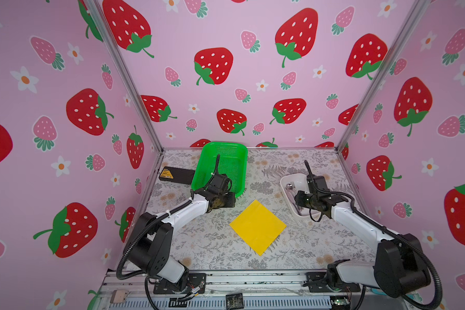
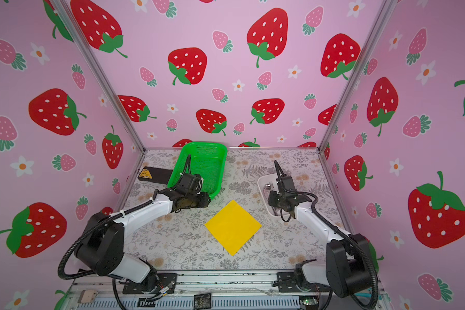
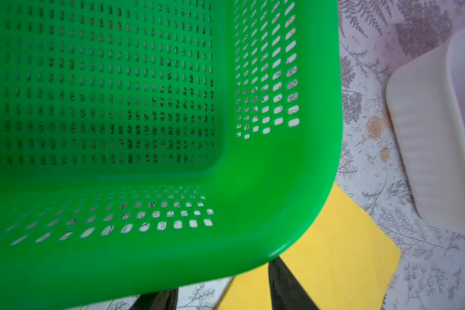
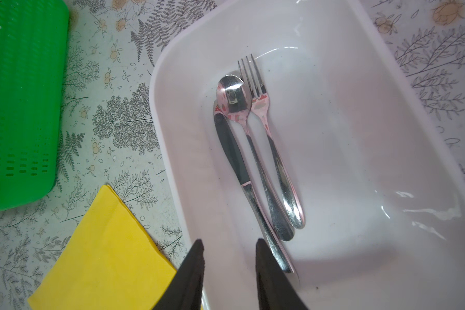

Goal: Place the utensils on the paper napkin and roll it up
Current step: 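Release the napkin, move the left gripper by the basket, right over the tray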

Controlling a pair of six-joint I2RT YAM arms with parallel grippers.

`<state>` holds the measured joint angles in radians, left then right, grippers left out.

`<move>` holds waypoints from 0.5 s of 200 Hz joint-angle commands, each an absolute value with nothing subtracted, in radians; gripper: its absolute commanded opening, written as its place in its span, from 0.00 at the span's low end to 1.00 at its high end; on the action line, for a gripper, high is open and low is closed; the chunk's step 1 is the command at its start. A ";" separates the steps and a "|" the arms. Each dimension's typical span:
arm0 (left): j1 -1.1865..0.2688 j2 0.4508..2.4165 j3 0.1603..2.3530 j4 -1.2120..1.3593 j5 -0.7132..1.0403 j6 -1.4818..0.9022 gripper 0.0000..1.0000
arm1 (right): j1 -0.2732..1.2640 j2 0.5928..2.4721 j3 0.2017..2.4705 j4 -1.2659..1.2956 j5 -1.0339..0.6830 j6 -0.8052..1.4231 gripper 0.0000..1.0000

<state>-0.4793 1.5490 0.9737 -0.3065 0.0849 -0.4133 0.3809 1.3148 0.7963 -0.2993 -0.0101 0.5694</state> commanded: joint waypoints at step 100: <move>-0.424 1.628 1.109 -0.333 0.072 -0.255 0.54 | 0.308 1.360 0.846 -0.354 0.049 0.472 0.37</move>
<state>-0.4343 1.6539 1.1011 -0.3080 0.1226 -0.2729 0.3370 1.3407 0.8001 -0.3035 0.0067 0.5232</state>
